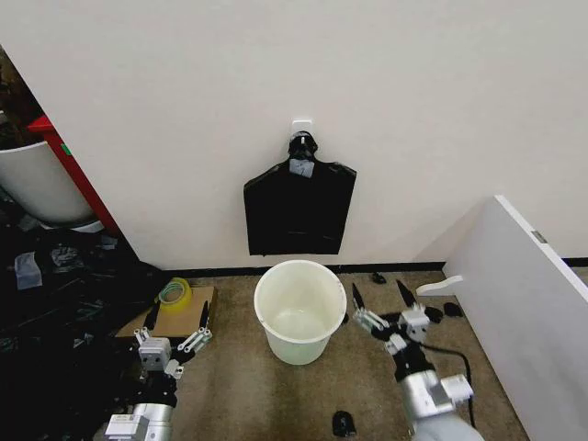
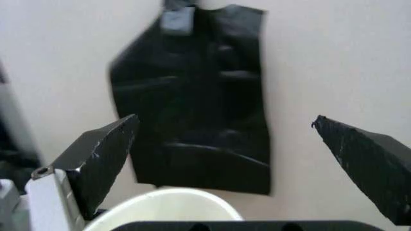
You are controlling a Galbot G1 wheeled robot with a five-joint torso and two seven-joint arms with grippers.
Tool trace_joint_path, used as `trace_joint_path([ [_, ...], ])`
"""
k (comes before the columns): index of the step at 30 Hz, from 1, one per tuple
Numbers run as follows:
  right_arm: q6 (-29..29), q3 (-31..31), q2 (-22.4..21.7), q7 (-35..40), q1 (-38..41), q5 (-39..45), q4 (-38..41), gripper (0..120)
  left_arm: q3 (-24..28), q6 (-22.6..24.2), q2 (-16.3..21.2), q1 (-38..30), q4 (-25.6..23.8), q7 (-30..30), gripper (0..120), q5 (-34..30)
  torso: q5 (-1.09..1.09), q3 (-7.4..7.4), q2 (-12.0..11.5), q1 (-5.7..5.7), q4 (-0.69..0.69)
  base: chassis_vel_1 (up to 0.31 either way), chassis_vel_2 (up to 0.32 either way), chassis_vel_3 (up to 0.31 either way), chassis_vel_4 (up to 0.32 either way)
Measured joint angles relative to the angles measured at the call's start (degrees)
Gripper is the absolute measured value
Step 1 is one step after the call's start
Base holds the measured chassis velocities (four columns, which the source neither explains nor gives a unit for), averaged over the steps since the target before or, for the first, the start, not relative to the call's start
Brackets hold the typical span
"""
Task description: Place the garbage bag over the trash bin.
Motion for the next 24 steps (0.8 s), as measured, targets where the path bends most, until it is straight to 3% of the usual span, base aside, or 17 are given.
trace_joint_path([
  [6, -1.3, -3.3, -3.3, -2.9, 7.5, 5.6, -4.0, 100, 0.2, -0.4, -1.3, 0.0, 0.7, 0.2, 100, 0.5, -0.01, 0.00, 0.0, 0.00, -0.01, 0.000, 0.000, 0.000, 0.000],
  [8, -2.7, -5.4, -3.8, -2.9, 13.2, 8.9, -7.0, 100, 0.2, -0.4, -2.0, 0.0, 0.9, 0.2, 100, 1.0, -0.01, 0.00, 0.0, 0.00, 0.01, 0.000, 0.000, 0.000, 0.000],
  [24, -5.6, -13.6, 0.7, -1.9, 38.8, 16.6, -25.8, 100, -0.6, -0.9, -4.6, 1.4, 0.8, 0.3, 100, 2.2, -0.02, 0.01, 0.0, 0.01, 0.00, 0.000, 0.000, 0.000, 0.000],
])
